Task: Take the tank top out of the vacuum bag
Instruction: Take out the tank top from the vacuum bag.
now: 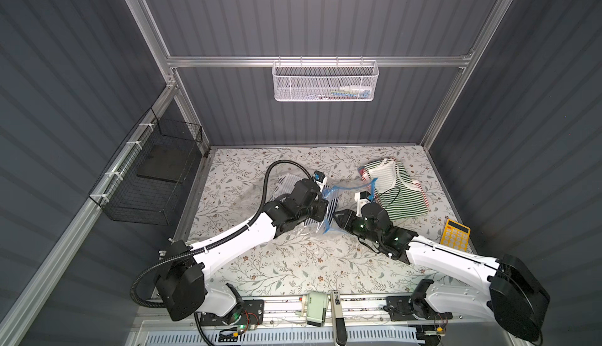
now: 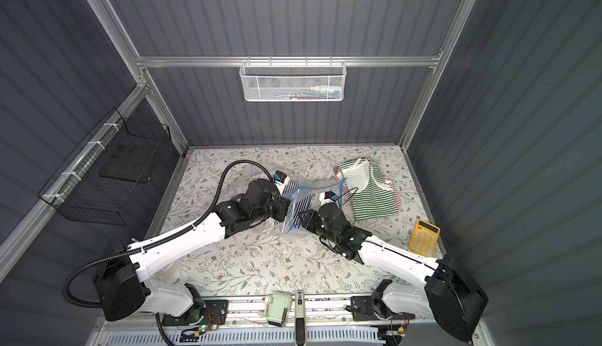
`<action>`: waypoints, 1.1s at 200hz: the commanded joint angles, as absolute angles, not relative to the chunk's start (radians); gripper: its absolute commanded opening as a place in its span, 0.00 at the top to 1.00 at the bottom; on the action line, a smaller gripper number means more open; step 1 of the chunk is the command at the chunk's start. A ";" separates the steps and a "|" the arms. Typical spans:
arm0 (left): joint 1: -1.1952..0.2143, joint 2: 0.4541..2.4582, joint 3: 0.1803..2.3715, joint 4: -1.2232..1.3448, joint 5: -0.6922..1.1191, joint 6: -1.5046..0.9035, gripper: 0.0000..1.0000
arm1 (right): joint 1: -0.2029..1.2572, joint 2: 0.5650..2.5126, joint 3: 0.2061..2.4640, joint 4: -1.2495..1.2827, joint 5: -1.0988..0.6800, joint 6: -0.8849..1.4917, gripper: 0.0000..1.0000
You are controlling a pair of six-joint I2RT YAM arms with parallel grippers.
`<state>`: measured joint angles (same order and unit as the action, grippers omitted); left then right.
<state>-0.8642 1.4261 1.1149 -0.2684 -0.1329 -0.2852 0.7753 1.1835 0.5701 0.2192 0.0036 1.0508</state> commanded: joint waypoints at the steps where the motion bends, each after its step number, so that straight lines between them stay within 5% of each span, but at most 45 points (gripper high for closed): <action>1: -0.867 1.437 1.160 -0.290 -0.155 -0.287 1.00 | 0.784 1.215 0.563 0.249 0.007 1.058 0.69; 67: -0.867 1.404 1.152 -0.260 -0.108 -0.301 1.00 | 0.788 1.408 0.629 0.320 -0.109 1.073 0.76; 162: -0.872 1.320 1.031 -0.135 0.098 -0.243 1.00 | 0.574 1.557 0.770 0.038 -0.326 1.132 0.69; 220: -0.879 1.346 1.030 -0.115 0.058 -0.275 1.00 | 0.555 1.663 0.832 0.040 -0.379 1.107 0.69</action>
